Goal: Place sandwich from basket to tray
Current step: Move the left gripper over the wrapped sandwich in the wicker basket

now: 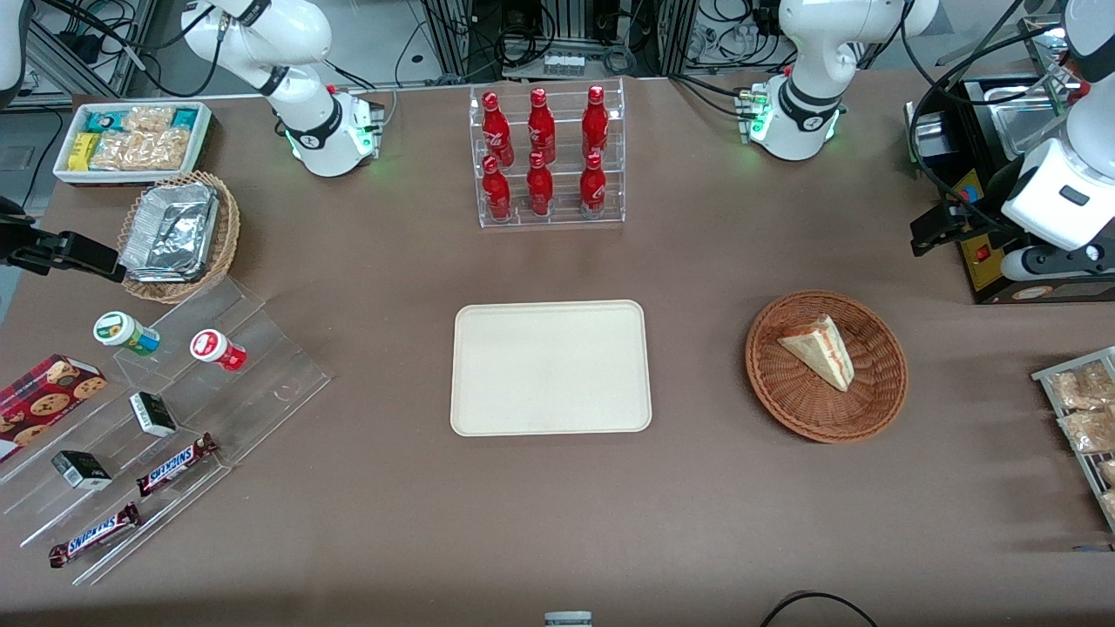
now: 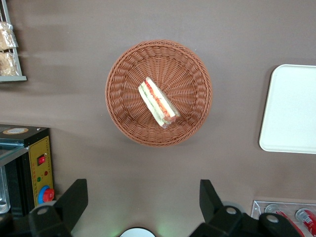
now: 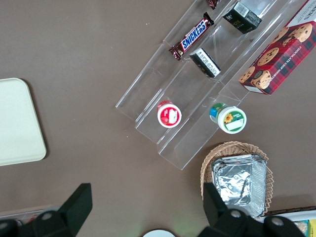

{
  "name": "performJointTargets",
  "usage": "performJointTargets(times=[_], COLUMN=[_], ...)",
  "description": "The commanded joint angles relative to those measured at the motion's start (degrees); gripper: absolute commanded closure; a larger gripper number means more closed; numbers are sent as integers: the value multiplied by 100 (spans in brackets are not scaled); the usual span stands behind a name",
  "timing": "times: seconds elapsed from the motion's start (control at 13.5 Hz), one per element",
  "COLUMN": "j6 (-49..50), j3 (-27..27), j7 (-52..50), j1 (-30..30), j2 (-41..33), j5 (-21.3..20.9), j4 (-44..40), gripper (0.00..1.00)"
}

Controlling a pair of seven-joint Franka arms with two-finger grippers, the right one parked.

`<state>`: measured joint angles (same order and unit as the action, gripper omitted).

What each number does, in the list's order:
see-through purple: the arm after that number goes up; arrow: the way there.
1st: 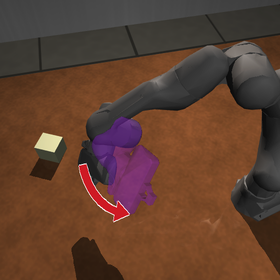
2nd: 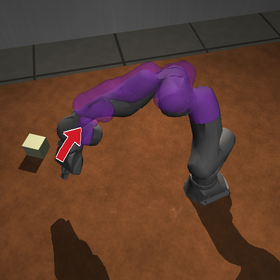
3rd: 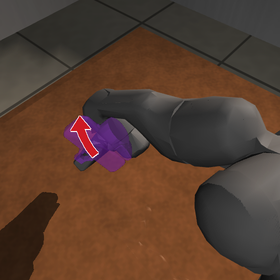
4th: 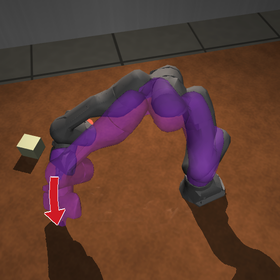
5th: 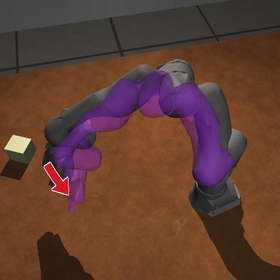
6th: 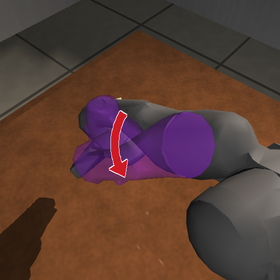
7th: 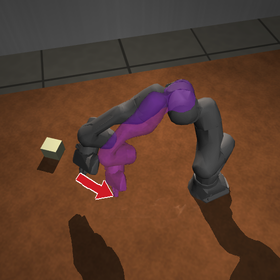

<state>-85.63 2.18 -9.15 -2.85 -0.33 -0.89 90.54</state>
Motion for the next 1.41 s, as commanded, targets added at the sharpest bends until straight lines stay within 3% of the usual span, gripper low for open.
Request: performJointTargets(times=[0.0,0.52,0.89,1.33], j6=[143,-532,-2043,-2984], j3=[-95,-86,-78,-69], j7=[45,-147,-1570,-2730], j1=[-119,-128,-198,-198], j2=[15,15,59,287], j5=[-122,-140,-140,-140], j4=[-247,788,1948,2679], gripper=[0,0,0,0])
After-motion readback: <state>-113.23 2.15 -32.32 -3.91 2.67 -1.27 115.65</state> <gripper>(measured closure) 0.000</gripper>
